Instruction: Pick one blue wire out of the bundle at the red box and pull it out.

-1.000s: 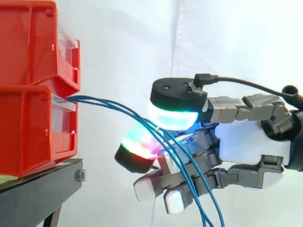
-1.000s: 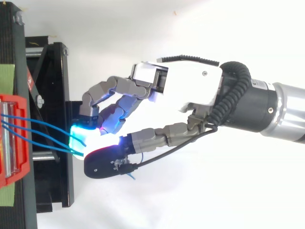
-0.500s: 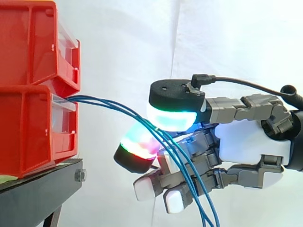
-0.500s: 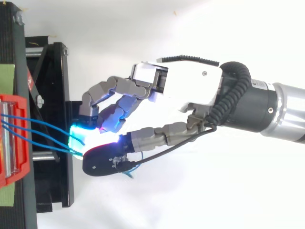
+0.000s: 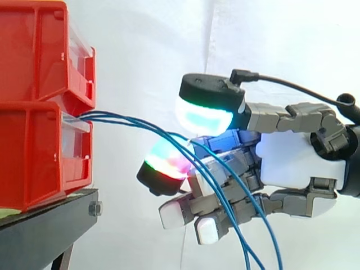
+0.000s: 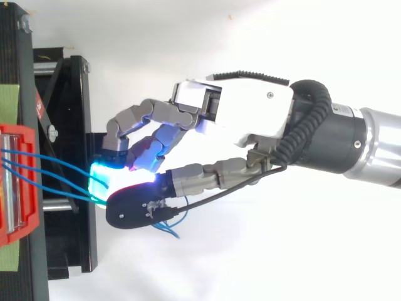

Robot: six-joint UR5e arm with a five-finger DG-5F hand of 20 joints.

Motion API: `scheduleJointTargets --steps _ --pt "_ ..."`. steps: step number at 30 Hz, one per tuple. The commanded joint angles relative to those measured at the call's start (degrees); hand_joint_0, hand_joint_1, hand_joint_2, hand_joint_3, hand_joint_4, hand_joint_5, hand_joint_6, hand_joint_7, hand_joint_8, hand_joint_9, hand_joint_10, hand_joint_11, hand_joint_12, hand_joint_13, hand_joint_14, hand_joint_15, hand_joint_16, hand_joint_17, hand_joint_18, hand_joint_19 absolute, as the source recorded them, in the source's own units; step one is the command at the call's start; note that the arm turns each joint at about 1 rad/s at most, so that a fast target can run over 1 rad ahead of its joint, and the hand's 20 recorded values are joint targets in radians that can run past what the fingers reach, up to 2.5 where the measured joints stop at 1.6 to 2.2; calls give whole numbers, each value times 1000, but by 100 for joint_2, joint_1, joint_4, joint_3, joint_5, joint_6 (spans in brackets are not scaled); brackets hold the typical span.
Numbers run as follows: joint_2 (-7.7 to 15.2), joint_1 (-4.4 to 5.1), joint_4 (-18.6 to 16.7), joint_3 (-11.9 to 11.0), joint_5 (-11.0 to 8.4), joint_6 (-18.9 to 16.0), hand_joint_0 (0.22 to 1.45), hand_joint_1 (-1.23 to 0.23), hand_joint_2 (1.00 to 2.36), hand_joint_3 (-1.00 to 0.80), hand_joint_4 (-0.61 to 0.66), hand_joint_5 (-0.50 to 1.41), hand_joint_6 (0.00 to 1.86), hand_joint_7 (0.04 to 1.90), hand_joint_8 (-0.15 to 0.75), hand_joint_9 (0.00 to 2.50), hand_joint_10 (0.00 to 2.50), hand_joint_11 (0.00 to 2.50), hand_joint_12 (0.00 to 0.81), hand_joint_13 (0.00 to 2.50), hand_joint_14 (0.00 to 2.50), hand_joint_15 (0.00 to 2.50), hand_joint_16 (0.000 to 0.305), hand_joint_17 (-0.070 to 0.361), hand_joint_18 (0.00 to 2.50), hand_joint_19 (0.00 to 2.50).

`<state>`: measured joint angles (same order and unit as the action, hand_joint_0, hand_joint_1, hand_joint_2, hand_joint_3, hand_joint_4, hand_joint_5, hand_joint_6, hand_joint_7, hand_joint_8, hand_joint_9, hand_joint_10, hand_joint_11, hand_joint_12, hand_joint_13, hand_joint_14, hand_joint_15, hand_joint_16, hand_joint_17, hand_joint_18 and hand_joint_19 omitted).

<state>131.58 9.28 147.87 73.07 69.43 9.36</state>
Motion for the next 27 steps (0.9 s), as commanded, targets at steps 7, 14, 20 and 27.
scheduleJointTargets --steps 7,14,20,27 --pt "-18 12 -4 -4 0 -4 544 -639 1012 -324 261 -168 782 957 389 972 14 730 462 842 15 462 62 139 807 569" --pt "-18 12 -4 5 0 -4 597 -727 1019 -170 263 -198 844 868 367 927 16 733 445 829 15 463 59 134 805 547" --pt "-18 -5 -4 -4 9 -4 630 -716 1016 -81 292 -193 831 820 379 944 15 728 463 854 16 451 63 143 848 534" --pt "-18 3 -4 5 0 -4 667 -644 1012 -56 324 -157 723 895 382 971 15 702 459 864 14 446 63 142 855 539"
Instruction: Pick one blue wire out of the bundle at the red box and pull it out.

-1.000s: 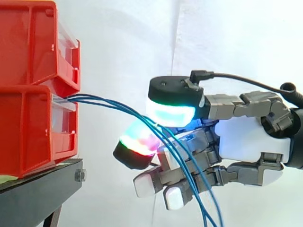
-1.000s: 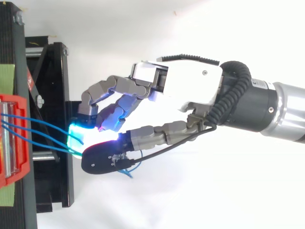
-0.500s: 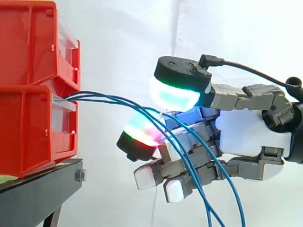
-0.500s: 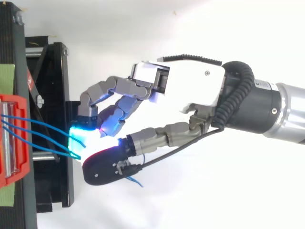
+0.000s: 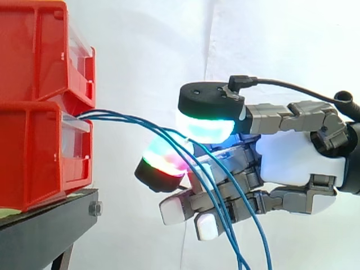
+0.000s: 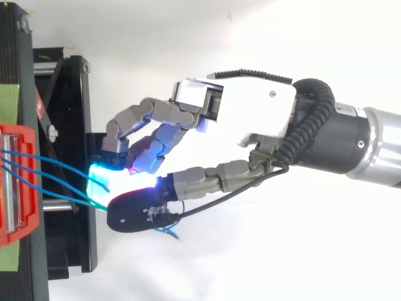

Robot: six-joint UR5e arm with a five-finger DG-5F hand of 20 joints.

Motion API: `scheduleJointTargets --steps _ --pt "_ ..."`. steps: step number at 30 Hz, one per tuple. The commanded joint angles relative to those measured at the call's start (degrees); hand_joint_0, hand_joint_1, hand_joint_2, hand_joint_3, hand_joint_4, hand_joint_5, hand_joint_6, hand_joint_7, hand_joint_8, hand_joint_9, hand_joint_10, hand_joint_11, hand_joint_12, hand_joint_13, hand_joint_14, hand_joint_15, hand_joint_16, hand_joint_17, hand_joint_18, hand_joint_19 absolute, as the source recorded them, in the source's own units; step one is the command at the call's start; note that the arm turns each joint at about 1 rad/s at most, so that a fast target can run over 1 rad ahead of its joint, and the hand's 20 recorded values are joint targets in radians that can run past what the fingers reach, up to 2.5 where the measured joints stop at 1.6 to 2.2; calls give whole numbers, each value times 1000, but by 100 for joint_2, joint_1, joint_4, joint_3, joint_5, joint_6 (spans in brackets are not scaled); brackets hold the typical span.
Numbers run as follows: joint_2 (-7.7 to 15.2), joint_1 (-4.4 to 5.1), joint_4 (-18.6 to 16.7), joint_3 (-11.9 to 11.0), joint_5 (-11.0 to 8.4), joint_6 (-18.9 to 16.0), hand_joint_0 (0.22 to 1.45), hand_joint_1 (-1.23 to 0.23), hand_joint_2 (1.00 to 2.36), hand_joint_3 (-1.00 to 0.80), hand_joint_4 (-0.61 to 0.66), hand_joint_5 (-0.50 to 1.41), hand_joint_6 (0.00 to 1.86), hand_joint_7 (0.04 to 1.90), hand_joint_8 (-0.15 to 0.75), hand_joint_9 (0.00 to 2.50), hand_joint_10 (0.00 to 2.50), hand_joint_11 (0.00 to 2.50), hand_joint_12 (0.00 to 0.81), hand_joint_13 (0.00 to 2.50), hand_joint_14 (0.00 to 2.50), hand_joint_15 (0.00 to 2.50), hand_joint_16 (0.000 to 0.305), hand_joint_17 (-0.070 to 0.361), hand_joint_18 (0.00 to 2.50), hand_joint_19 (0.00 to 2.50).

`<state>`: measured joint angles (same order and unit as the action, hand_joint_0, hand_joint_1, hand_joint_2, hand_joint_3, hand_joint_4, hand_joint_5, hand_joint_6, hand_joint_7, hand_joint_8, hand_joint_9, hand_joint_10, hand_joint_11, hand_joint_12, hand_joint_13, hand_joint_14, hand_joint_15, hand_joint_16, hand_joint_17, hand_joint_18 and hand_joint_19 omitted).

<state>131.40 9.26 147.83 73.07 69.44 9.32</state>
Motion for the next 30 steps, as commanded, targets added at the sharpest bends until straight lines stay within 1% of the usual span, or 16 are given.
scheduleJointTargets --steps 1,4,5,7,9,11,16,18,22,24,26,30 --pt "0 6 0 -4 0 0 667 -642 1012 -55 322 -154 714 914 379 974 13 707 460 864 15 446 63 142 854 539" --pt "0 -3 0 5 0 0 629 -607 1008 -82 326 -141 681 961 401 996 14 696 488 868 13 452 68 153 872 539" --pt "0 6 0 5 0 0 606 -602 1010 -121 326 -142 678 974 404 1001 12 701 493 865 13 451 69 156 871 540" --pt "0 6 0 5 0 0 577 -594 1012 -168 306 -143 676 1001 403 990 14 704 488 856 13 454 68 154 852 548" --pt "0 6 0 -4 0 0 543 -583 1014 -259 265 -149 689 1017 380 962 17 710 459 825 15 470 62 139 789 577" --pt "0 6 0 5 0 0 529 -574 1013 -324 270 -154 713 992 384 964 16 722 465 827 15 467 63 141 796 573" --pt "0 15 0 -4 0 18 497 -589 1006 -411 271 -163 765 924 398 972 15 728 477 838 16 470 65 146 811 565" --pt "0 15 0 5 0 18 493 -636 1005 -437 270 -168 791 903 398 973 15 727 479 846 14 469 65 147 819 555" --pt "0 15 0 5 -9 18 543 -726 1009 -377 266 -183 830 927 382 958 14 741 462 836 17 473 62 139 802 558" --pt "0 15 0 5 -9 18 576 -753 1013 -305 264 -189 848 932 376 945 14 750 455 832 15 460 60 136 799 553" --pt "0 15 0 5 -9 9 585 -763 1014 -275 240 -191 851 943 374 939 17 756 452 830 15 463 60 135 803 546" --pt "0 15 44 5 0 0 594 -775 1016 -229 236 -198 868 904 369 918 17 752 448 827 17 466 60 134 806 543"
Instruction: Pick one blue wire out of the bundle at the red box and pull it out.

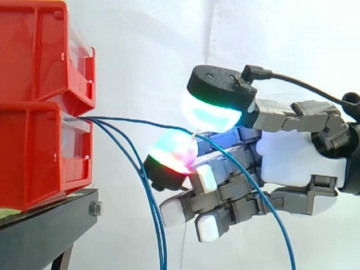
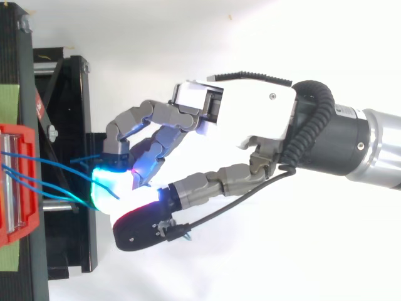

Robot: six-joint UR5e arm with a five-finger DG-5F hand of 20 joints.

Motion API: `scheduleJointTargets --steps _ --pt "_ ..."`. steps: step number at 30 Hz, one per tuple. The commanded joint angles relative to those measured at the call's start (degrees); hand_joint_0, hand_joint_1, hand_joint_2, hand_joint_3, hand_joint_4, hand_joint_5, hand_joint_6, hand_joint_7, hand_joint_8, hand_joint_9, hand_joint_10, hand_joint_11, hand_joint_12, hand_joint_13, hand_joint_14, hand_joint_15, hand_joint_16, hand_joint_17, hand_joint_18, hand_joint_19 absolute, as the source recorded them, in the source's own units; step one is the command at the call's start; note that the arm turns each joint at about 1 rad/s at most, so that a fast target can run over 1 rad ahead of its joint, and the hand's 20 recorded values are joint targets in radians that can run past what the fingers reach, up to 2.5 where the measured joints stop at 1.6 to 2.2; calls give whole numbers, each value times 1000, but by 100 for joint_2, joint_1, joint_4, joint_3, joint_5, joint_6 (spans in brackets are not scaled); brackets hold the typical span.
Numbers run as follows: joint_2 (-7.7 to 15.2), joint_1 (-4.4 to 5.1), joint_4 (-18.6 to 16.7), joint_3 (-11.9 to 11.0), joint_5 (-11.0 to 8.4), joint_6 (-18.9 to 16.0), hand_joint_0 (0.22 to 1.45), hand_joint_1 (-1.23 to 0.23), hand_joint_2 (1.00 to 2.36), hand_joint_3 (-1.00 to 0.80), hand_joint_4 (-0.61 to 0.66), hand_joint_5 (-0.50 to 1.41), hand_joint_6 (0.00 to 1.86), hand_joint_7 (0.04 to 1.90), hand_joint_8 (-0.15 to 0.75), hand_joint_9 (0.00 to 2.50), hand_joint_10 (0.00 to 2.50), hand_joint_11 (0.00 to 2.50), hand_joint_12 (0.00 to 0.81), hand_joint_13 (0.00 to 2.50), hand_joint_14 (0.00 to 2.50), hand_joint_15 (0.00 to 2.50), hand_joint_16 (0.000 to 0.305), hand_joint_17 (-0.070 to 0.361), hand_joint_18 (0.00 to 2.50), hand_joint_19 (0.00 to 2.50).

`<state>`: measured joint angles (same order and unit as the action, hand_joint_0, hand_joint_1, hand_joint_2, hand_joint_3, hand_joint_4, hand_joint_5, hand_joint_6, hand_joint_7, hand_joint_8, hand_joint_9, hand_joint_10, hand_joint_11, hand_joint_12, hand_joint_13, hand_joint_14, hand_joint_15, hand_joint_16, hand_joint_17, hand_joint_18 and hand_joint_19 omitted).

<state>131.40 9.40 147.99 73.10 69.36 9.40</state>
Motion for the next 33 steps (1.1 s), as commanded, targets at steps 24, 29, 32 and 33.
scheduleJointTargets --steps 24,29,32,33 --pt "-176 18 468 2 156 18 597 -730 1036 39 212 -182 900 796 435 1017 12 743 514 890 12 443 74 167 932 487" --pt "-396 18 942 2 209 18 578 -726 1121 31 196 -178 899 810 439 1040 12 746 520 898 12 443 75 169 941 486" --pt "-466 18 1153 2 209 1 578 -725 1124 31 197 -177 899 816 440 1045 10 749 520 897 14 441 75 169 943 485" --pt "-475 9 1179 2 218 1 577 -726 1131 30 197 -177 899 816 438 1046 10 749 519 898 14 446 75 168 942 491"
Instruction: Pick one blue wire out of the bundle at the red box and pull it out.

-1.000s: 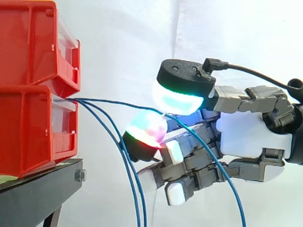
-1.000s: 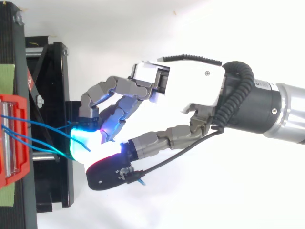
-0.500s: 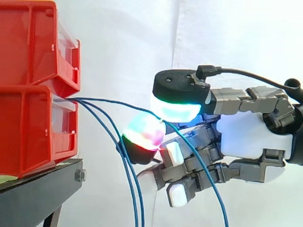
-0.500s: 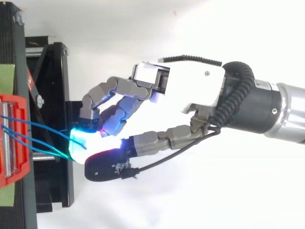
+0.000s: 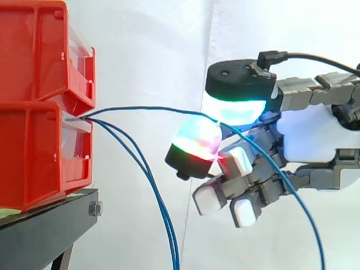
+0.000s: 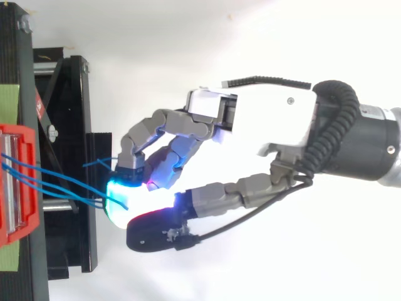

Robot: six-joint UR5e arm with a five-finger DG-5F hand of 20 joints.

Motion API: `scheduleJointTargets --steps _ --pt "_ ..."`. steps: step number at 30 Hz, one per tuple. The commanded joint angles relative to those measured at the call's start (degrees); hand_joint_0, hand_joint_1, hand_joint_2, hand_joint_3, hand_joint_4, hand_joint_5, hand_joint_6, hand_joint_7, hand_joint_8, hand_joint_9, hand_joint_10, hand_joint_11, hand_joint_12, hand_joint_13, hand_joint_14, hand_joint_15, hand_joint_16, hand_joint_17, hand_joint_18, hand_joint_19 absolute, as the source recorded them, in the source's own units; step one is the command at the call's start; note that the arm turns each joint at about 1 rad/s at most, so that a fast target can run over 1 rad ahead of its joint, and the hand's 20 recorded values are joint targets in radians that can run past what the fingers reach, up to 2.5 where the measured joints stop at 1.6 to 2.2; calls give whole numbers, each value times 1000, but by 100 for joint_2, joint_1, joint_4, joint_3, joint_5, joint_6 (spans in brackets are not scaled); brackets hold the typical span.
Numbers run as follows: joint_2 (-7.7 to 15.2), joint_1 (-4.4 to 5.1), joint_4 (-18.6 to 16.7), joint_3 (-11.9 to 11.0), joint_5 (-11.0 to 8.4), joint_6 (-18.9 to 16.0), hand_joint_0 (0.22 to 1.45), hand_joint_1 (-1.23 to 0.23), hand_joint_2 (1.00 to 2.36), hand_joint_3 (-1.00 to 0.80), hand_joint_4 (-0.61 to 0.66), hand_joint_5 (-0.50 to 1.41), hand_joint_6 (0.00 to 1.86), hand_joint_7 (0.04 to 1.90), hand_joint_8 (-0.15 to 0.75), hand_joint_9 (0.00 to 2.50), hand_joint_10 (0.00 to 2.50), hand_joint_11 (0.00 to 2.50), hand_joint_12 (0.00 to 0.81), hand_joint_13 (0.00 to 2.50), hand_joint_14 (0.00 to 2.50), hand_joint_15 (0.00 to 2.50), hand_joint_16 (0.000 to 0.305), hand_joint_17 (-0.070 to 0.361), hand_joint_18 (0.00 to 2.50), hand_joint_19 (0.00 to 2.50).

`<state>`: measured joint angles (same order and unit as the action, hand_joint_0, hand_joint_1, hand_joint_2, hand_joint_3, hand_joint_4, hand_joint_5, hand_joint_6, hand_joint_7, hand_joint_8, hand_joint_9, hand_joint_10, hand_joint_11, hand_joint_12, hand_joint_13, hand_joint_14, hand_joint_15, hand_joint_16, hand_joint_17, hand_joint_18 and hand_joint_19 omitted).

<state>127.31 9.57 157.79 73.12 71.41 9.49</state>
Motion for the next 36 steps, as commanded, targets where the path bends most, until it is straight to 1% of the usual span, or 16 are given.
scheduleJointTargets --steps 1,6,9,10,11,12,13,14,15,16,19,20,27,36 --pt "-83 -7 217 1 22 -8 577 -725 1131 31 197 -177 899 817 434 1047 12 742 521 898 12 444 75 168 941 494" --pt "-154 -34 375 1 66 -79 572 -723 1157 25 191 -176 898 828 438 1052 13 763 522 899 12 437 75 169 943 485" --pt "-233 -42 507 80 171 -149 573 -723 1160 25 189 -175 898 821 439 1054 13 753 522 899 14 442 75 169 940 483" --pt "-338 -42 516 238 171 -167 572 -723 1163 25 185 -175 898 823 440 1054 12 753 522 900 12 443 75 169 940 484" --pt "-374 -34 516 309 162 -167 568 -722 1176 25 187 -175 898 822 440 1055 9 751 524 901 12 443 75 169 940 483" --pt "-453 -25 516 449 162 -167 568 -722 1180 20 187 -175 898 823 439 1055 12 753 521 902 12 443 75 169 941 484" --pt "-505 -25 490 546 154 -175 568 -721 1177 26 187 -175 898 823 440 1055 12 754 523 900 12 440 75 169 940 483" --pt "-523 -16 472 590 145 -184 569 -723 1179 21 184 -175 898 826 440 1056 13 754 523 900 12 442 75 169 939 486" --pt "-576 -16 410 695 110 -219 569 -722 1173 27 183 -174 898 820 440 1057 12 754 523 899 13 441 75 169 940 483" --pt "-576 -16 410 695 110 -219 569 -721 1173 28 182 -174 898 830 437 1058 12 756 523 899 12 440 75 169 940 484" --pt "-628 -34 402 739 -13 -474 569 -721 1173 29 186 -174 898 828 442 1058 13 754 525 897 12 436 75 169 939 483" --pt "-628 -42 437 739 -22 -501 569 -719 1172 33 180 -174 898 823 438 1057 12 753 524 897 13 441 75 169 940 485" --pt "-611 -42 481 739 -22 -465 562 -717 1203 20 182 -173 898 824 439 1060 10 760 524 897 12 442 75 170 937 481" --pt "-628 -34 481 739 -13 -457 561 -716 1206 24 188 -172 898 823 439 1061 12 748 525 895 12 439 75 170 937 483"
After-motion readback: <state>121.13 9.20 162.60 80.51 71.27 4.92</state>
